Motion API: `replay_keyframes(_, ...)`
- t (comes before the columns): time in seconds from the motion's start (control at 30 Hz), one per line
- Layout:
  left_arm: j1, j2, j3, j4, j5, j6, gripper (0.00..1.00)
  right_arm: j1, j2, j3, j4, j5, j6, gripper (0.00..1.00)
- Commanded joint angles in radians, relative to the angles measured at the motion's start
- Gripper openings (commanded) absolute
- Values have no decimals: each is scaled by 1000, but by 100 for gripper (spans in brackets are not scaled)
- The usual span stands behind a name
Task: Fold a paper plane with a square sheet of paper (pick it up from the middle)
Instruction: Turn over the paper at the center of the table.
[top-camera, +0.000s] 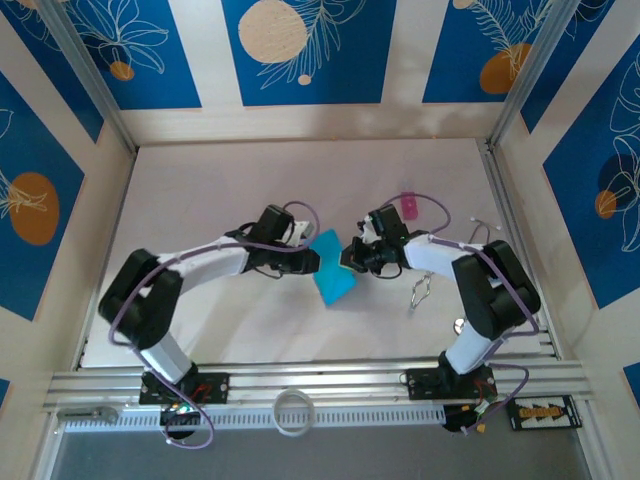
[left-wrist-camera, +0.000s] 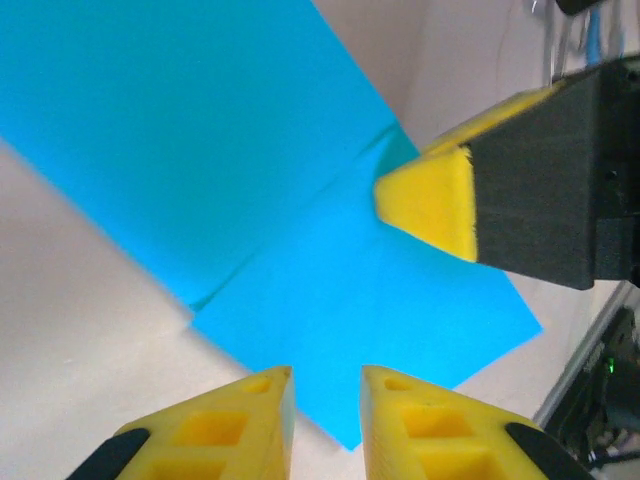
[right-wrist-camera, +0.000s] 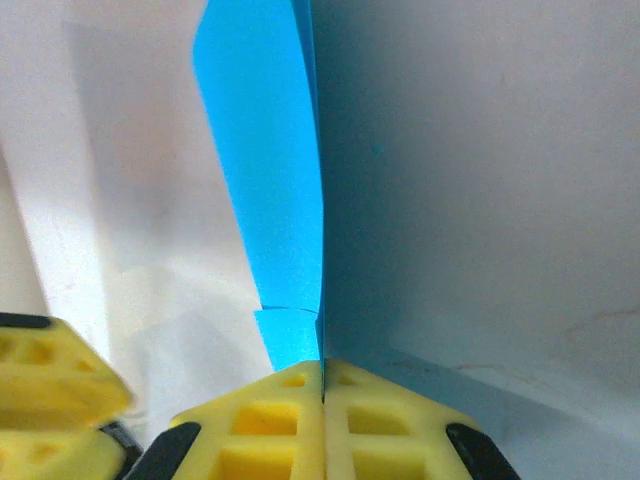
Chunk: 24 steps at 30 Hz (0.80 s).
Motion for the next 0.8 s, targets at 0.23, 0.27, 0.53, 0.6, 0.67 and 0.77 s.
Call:
replay_keyframes(0.23,237,-237,-246,320,-6,-285,29,85,-78,286,-538,542,-257,5)
replay_keyframes(0.27,245,-240,-251,317,-4,-288,29,105,-68,314,-575,629,-260,5)
replay_keyframes(0.53,274,-319,-275,177,-152,-284,28,279,95,498,-834,1154,-216,6)
replay_keyframes(0.6,286,-350,-280,138,-193,-279,28,316,136,520,-846,1176,-217,6)
replay_keyframes(0.67,297,-382,-277,81,-248,-274,27,355,190,545,-864,1188,-203,6)
replay_keyframes(0.77,315,-438,-278,1,-325,-275,27,409,280,612,-912,1172,-169,7)
